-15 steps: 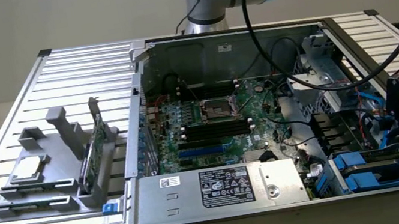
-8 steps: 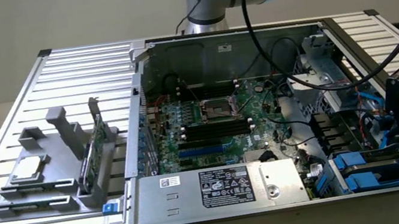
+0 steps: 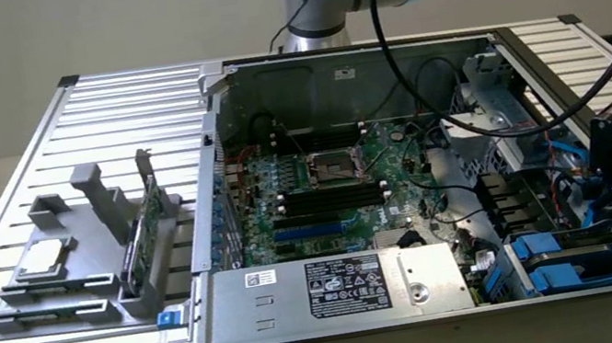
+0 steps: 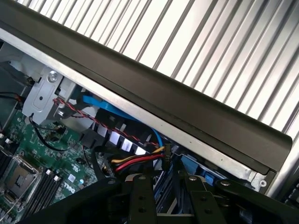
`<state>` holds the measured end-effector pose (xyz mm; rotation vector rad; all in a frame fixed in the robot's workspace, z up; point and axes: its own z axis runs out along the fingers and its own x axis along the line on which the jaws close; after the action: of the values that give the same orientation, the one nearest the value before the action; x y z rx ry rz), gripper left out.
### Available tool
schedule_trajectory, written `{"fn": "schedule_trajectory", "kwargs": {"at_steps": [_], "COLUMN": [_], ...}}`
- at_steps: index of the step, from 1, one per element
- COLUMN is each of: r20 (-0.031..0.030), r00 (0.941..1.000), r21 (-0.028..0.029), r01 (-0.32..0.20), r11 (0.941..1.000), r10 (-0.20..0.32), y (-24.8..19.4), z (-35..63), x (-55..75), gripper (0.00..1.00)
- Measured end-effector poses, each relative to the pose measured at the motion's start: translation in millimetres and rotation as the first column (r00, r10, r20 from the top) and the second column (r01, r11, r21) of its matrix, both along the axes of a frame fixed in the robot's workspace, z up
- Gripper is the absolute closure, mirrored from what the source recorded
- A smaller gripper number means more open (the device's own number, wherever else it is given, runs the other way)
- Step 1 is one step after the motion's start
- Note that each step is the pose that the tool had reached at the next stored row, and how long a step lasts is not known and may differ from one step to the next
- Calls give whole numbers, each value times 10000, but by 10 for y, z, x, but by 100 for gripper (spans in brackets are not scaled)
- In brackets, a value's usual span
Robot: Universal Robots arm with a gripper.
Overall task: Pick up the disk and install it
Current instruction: 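Insert the first disk wire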
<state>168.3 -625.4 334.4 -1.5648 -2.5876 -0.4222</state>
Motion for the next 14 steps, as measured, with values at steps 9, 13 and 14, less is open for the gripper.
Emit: {"fn": "schedule_trajectory", "kwargs": {"at_steps": [9, 13, 14], "r20": [-1, -1, -1], "r00": [10000, 10000, 10000], "r21": [1, 1, 3], "r01": [0, 0, 0], "r11": [10000, 10000, 10000], "r10": [0, 0, 0], "y": [19, 21, 21], "z": [-9, -10, -11], "x": [0, 0, 0], "gripper": [79, 79, 81]}}
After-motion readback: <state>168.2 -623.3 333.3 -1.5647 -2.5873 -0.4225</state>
